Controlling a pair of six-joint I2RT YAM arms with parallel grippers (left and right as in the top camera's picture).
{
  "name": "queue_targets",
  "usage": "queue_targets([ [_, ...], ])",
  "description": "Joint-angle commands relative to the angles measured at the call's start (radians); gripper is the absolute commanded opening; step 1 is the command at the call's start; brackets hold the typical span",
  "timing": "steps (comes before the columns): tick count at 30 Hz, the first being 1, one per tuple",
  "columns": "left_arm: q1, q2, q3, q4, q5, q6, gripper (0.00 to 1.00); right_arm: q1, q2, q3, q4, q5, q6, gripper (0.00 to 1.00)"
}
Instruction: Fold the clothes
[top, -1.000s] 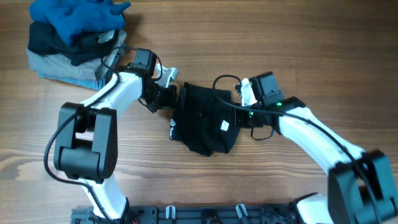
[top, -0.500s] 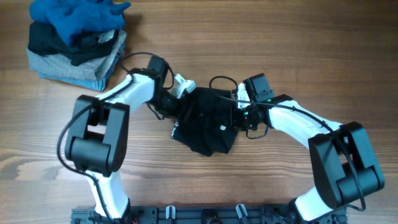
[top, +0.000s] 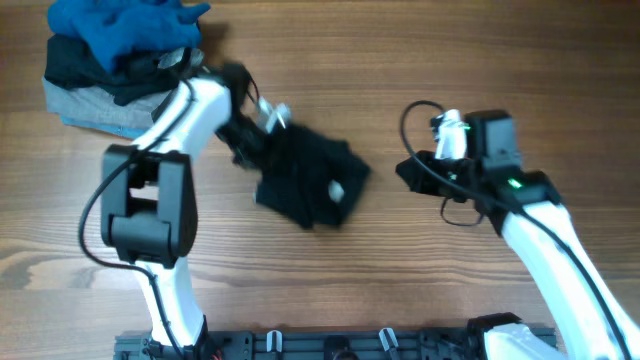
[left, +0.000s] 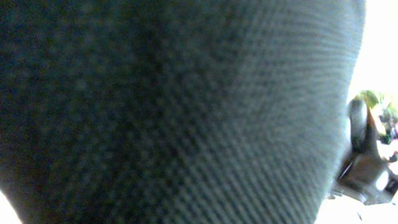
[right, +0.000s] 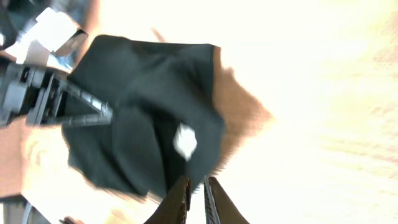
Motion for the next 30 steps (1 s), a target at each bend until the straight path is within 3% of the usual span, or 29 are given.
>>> queue_targets([
  [1, 0.094, -0.033, 0.295, -0.040, 0.001, -0.075, 0.04, -0.017, -0.125, 0.006, 0.023, 0.002, 0.013, 0.15],
  [4, 0.191, -0.033, 0.470, 0.082, 0.000, -0.207, 0.04, -0.017, -0.157, 0.006, 0.029, 0.005, 0.064, 0.15],
  [11, 0.469, 0.013, 0.504, 0.745, -0.086, -0.632, 0.04, -0.017, -0.149, 0.006, 0.026, 0.005, 0.084, 0.14],
  [14, 0.523, 0.074, 0.504, 0.783, -0.205, -0.658, 0.04, -0.017, -0.149, 0.006, 0.026, 0.006, 0.116, 0.14],
  [17, 0.562, 0.175, 0.504, 0.730, -0.232, -0.661, 0.04, -0.017, -0.149, 0.006, 0.024, 0.006, 0.131, 0.14],
  [19, 0.575, 0.215, 0.501, 0.657, -0.232, -0.658, 0.42, -0.017, -0.149, 0.006, 0.024, 0.006, 0.138, 0.13],
  [22, 0.575, 0.233, 0.501, 0.507, -0.260, -0.599, 0.66, -0.017, -0.149, 0.006, 0.024, 0.005, 0.143, 0.13],
  [24, 0.575, 0.227, 0.501, 0.454, -0.291, -0.583, 0.77, -0.017, -0.149, 0.006, 0.024, 0.005, 0.143, 0.13],
  [25, 0.575, 0.222, 0.501, 0.443, -0.287, -0.569, 0.88, -0.017, -0.150, 0.006, 0.024, 0.005, 0.142, 0.13],
  [28, 0.576, 0.172, 0.501, 0.434, -0.248, -0.539, 1.00, -0.017, -0.150, 0.006, 0.022, 0.005, 0.126, 0.13],
  [30, 0.572, 0.106, 0.501, 0.430, -0.238, -0.519, 1.00, -0.017, -0.152, 0.006, 0.023, 0.006, 0.108, 0.13],
])
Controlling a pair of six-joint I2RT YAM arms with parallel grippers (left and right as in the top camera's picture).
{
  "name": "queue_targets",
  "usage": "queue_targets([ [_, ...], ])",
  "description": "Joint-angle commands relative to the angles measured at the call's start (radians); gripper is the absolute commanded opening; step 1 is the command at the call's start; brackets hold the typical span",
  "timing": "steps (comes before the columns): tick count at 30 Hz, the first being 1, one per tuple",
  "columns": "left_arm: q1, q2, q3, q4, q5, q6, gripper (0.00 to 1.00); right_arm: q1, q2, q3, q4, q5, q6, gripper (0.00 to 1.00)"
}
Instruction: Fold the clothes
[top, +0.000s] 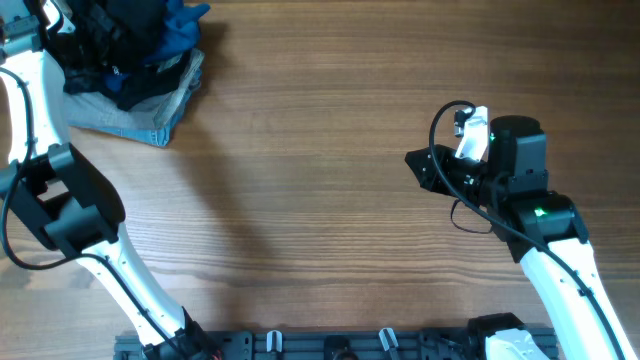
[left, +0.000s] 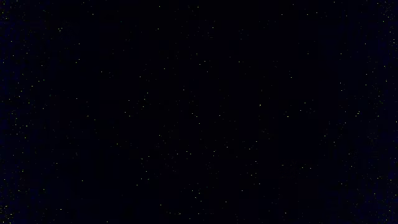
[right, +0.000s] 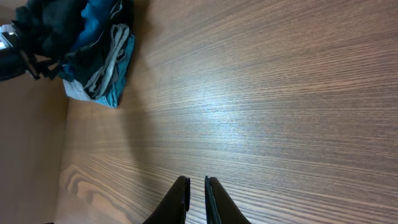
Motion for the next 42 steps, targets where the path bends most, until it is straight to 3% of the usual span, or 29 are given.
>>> queue_targets([
  [1, -0.001, -0.109, -0.019, -0.042, -0.016, 0.050, 1.00, -0.002, -0.006, 0.006, 0.000, 0.007, -0.030, 0.13],
  [8, -0.020, -0.273, -0.019, -0.109, -0.003, 0.062, 1.00, -0.002, -0.008, 0.006, -0.014, 0.006, -0.066, 0.11],
  [11, -0.073, -0.329, -0.019, -0.206, 0.142, 0.282, 1.00, -0.002, -0.029, 0.037, -0.040, 0.045, -0.126, 0.09],
  [13, -0.153, -0.393, -0.019, -0.315, 0.124, 0.451, 1.00, -0.002, -0.062, 0.108, -0.097, 0.128, -0.182, 0.09],
  [16, -0.343, -0.517, -0.019, -0.488, -0.148, 0.547, 1.00, -0.002, -0.134, 0.281, -0.200, 0.310, -0.293, 0.13],
  [17, -0.415, -0.558, -0.019, -0.542, -0.256, 0.547, 1.00, -0.002, -0.155, 0.321, -0.216, 0.326, -0.319, 0.18],
  [19, -0.546, -0.633, -0.019, -0.636, -0.385, 0.539, 1.00, -0.002, -0.222, 0.379, -0.225, 0.316, -0.332, 0.39],
  [21, -0.630, -0.693, -0.019, -0.686, -0.465, 0.418, 1.00, -0.002, -0.286, 0.383, -0.228, 0.313, -0.333, 0.63],
  [23, -0.654, -0.737, -0.019, -0.717, -0.481, 0.328, 1.00, -0.002, -0.346, 0.383, -0.246, 0.313, -0.332, 0.99],
  [34, -0.652, -0.782, -0.019, -0.797, -0.479, 0.303, 1.00, -0.002, -0.366, 0.382, -0.457, 0.313, -0.325, 1.00],
  [38, -0.652, -0.782, -0.019, -0.797, -0.479, 0.303, 1.00, -0.002, -0.366, 0.382, -0.457, 0.314, -0.156, 1.00],
  [42, -0.652, -0.782, -0.019, -0.797, -0.479, 0.303, 1.00, -0.002, -0.366, 0.382, -0.457, 0.313, -0.119, 1.00],
])
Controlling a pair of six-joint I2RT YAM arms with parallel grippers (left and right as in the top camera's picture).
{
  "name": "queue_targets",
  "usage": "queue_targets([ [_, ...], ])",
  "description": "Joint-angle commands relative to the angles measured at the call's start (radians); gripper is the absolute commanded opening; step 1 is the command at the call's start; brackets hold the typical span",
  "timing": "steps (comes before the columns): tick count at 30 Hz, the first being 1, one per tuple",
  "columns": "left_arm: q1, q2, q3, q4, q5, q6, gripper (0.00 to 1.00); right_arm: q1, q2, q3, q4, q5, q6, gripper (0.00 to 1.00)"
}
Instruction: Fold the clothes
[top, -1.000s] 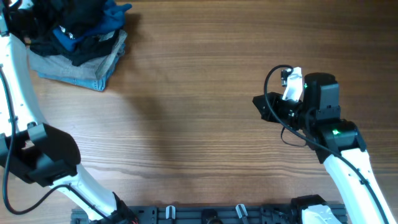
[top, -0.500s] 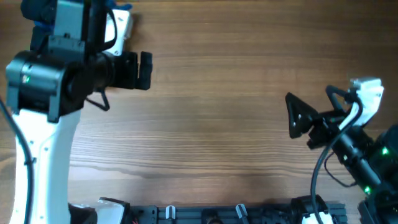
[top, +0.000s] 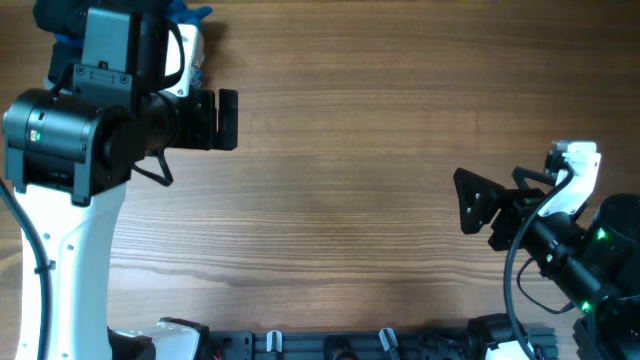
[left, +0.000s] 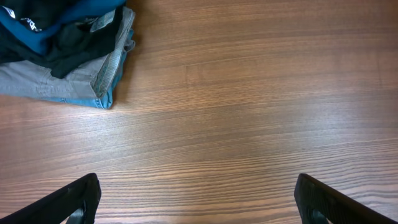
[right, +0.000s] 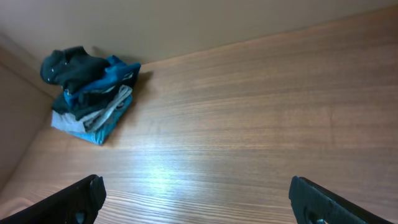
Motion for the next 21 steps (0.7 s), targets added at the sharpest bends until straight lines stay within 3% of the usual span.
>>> queue_targets([
  [1, -0.001, -0.006, 0.000, -0.001, -0.014, -0.018, 1.00, -0.002, 0.001, 0.008, -0.001, 0.017, 0.058, 1.00],
  [4, -0.001, -0.006, 0.000, -0.001, -0.014, -0.017, 1.00, -0.002, 0.000, 0.000, -0.022, 0.031, 0.040, 1.00],
  [5, -0.001, -0.006, 0.000, -0.001, -0.014, -0.017, 1.00, -0.003, -0.008, -0.006, -0.006, 0.125, 0.023, 1.00],
  [8, -0.001, -0.006, 0.000, -0.001, -0.014, -0.018, 1.00, -0.025, -0.085, -0.109, 0.136, 0.219, -0.046, 0.99],
  [14, -0.001, -0.006, 0.000, -0.001, -0.014, -0.017, 1.00, -0.129, -0.465, -0.627, 0.506, -0.040, -0.301, 1.00],
  [21, -0.001, -0.006, 0.000, -0.001, -0.014, -0.017, 1.00, -0.193, -0.710, -1.016, 0.804, -0.066, -0.317, 1.00],
])
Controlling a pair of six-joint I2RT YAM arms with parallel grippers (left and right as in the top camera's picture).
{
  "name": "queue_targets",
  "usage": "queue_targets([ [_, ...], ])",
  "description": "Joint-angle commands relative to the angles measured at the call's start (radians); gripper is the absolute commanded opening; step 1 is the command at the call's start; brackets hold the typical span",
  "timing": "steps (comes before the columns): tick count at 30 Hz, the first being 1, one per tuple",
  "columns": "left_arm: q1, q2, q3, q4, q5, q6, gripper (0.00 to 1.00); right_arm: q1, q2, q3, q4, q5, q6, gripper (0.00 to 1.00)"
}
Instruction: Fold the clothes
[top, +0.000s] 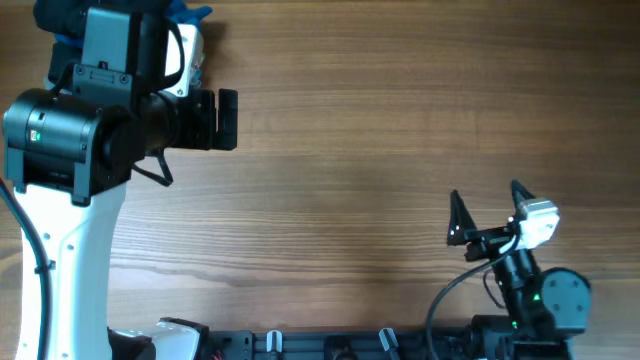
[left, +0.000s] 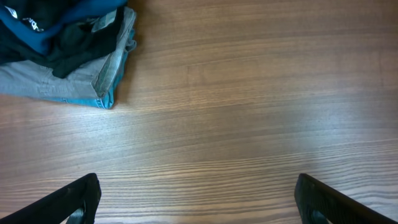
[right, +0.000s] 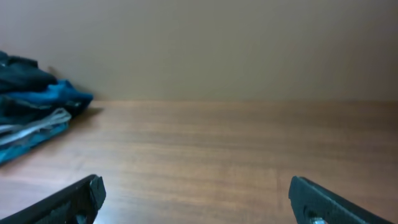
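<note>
A stack of clothes (left: 59, 46) lies at the table's far left: grey and light-blue denim at the bottom, black and blue garments on top. The right wrist view shows the stack (right: 31, 121) from the side. In the overhead view only a blue edge of the stack (top: 192, 12) shows past the left arm. My left gripper (left: 198, 202) hangs high over bare wood to the right of the stack, open and empty. My right gripper (right: 198, 199) is low near the front right, open and empty, facing across the table.
The wooden table (top: 350, 150) spreads between the two arms. The raised left arm (top: 90, 130) covers the left side of the overhead view. A tan wall (right: 217, 43) stands behind the table's far edge. A black rail (top: 330, 345) runs along the front.
My right arm has drawn back toward the front right edge, and its view now looks level across the table instead of down on it. The left arm and the stack have not moved.
At first my left gripper was at a black garment in mid-table, with the right gripper shut close by. Then the garment was on the stack at the far left with the left gripper there. Later both grippers stood open and away from the stack, as now.
</note>
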Motion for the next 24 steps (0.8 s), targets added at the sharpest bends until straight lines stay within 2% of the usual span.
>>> queue_targets([
  [1, -0.001, -0.006, 0.000, -0.001, -0.011, -0.017, 1.00, -0.009, -0.068, -0.141, 0.185, -0.034, -0.029, 1.00],
  [4, -0.001, -0.006, 0.000, -0.001, -0.011, -0.017, 1.00, -0.009, -0.069, -0.299, 0.431, -0.033, -0.030, 1.00],
  [9, -0.001, -0.006, 0.000, -0.001, -0.011, -0.017, 1.00, -0.008, -0.068, -0.291, 0.315, -0.036, -0.029, 1.00],
  [24, -0.001, -0.006, 0.000, -0.001, -0.011, -0.017, 1.00, -0.008, -0.055, -0.291, 0.318, -0.034, -0.029, 1.00],
])
